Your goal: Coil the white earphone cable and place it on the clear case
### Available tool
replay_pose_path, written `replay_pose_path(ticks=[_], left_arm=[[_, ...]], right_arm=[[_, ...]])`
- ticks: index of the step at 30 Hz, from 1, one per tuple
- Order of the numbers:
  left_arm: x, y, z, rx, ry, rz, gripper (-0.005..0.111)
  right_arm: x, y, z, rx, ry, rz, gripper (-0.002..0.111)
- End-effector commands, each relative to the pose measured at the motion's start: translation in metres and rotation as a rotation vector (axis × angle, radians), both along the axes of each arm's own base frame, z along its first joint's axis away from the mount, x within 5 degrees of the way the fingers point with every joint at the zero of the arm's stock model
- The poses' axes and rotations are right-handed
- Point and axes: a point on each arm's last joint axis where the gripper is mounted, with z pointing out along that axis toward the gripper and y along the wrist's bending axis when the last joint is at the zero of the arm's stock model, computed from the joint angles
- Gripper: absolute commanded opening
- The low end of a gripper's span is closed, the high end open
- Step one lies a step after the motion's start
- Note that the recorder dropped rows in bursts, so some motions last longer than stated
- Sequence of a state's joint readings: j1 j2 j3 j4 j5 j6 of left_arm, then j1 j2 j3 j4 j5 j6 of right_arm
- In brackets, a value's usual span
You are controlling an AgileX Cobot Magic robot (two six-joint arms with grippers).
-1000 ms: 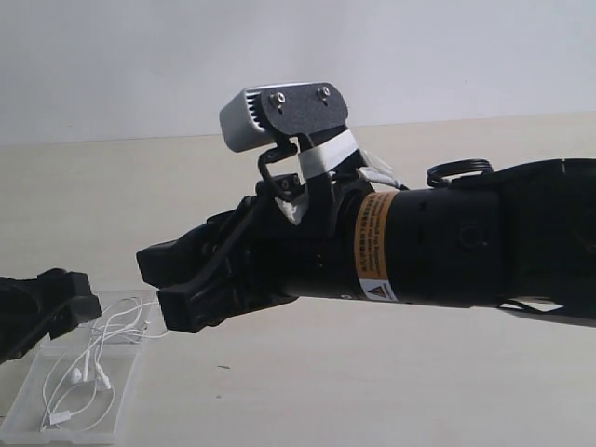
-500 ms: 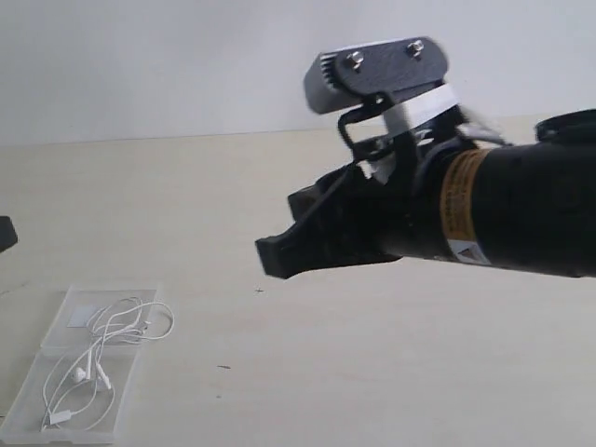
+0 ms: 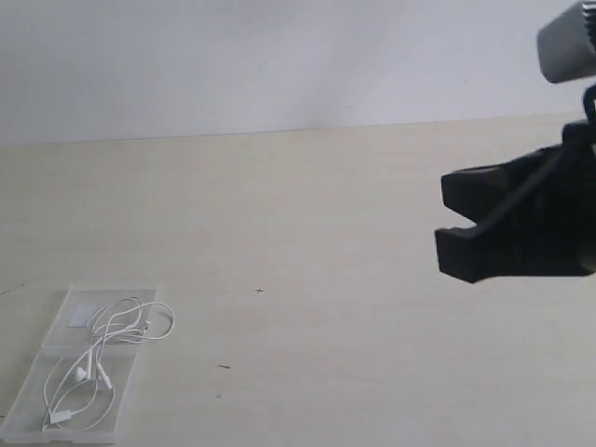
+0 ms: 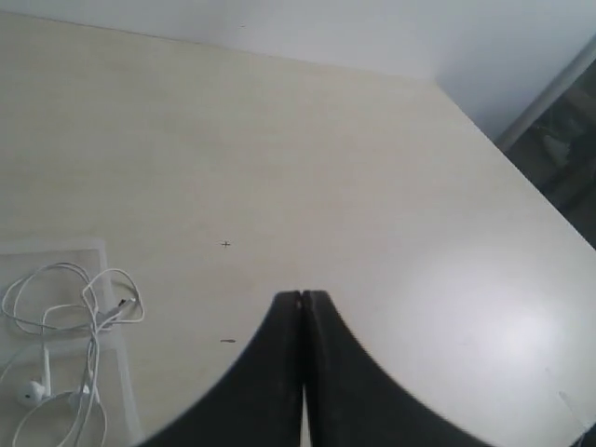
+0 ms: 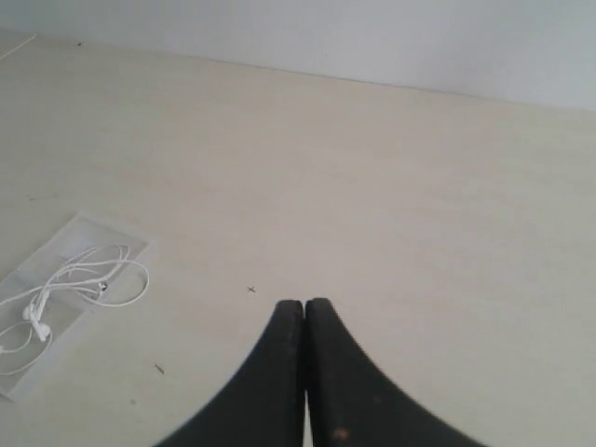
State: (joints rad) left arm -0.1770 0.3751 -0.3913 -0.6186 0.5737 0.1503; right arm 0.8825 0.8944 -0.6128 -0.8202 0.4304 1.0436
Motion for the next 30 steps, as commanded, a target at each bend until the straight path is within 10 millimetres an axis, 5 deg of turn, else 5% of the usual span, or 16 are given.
replay_pose_path(ticks=[1,11,30], left_arm=[[-0.012,0.000,-0.009,-0.021,-0.020,-0.013,0.000],[-0.036,-0.002,-0.034,-0.211,-0.063,-0.044,0.000],[-0.058,-0.018,-0.054,-0.212,0.160,-0.274,0.000]], right_arm=[[-0.012,-0.015,-0.011,0.030,0.075,-0.049,0.001],[-0.023,-0.040,-0.028,-0.047,0.190,-0.190,0.001],[-0.024,-0.040,-0.029,-0.043,0.210,-0.200,0.001]])
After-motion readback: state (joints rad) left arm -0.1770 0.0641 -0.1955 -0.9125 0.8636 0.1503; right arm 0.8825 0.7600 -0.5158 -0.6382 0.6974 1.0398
